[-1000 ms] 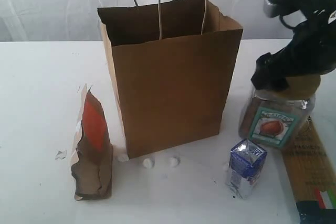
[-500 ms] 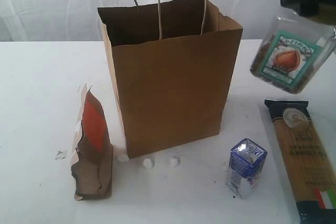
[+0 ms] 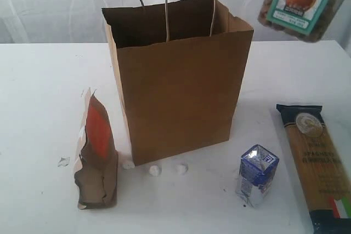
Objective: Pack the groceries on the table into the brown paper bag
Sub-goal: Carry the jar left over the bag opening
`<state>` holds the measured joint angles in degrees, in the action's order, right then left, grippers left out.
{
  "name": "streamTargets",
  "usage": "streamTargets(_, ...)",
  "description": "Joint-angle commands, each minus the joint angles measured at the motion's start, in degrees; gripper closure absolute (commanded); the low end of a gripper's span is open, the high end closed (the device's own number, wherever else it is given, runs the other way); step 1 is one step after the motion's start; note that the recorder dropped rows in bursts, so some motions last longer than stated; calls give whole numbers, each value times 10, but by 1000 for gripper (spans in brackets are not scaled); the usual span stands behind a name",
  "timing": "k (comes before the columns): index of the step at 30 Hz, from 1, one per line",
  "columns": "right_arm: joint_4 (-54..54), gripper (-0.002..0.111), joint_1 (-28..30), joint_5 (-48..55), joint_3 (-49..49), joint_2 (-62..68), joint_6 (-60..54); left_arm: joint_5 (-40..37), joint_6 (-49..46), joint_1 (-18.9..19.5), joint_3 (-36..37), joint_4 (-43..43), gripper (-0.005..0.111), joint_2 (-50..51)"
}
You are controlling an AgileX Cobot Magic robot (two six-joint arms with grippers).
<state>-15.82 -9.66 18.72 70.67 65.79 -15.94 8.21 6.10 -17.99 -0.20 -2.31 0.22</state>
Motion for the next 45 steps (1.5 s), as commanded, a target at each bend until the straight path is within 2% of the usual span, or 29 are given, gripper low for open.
streamTargets(1, -7, 108, -30, -50, 40, 18, -24, 3, -1, 2, 2, -4, 107, -2)
streamTargets(12, -7, 108, -91, -63, 119, 121, -62, 3, -1, 2, 2, -4, 107, -2)
streamTargets(21, -13, 108, -144, -55, 133, 137, -100, 3, -1, 2, 2, -4, 107, -2)
streamTargets(28, -13, 108, -203, -20, 133, 136, -226, 3, -1, 2, 2, -4, 107, -2)
streamTargets(33, -13, 108, -237, -20, 133, 137, -247, 3, -1, 2, 2, -4, 107, -2)
streamTargets(45, -50, 108, -247, 5, 133, 137, -245, 3, -1, 2, 2, -4, 107, -2)
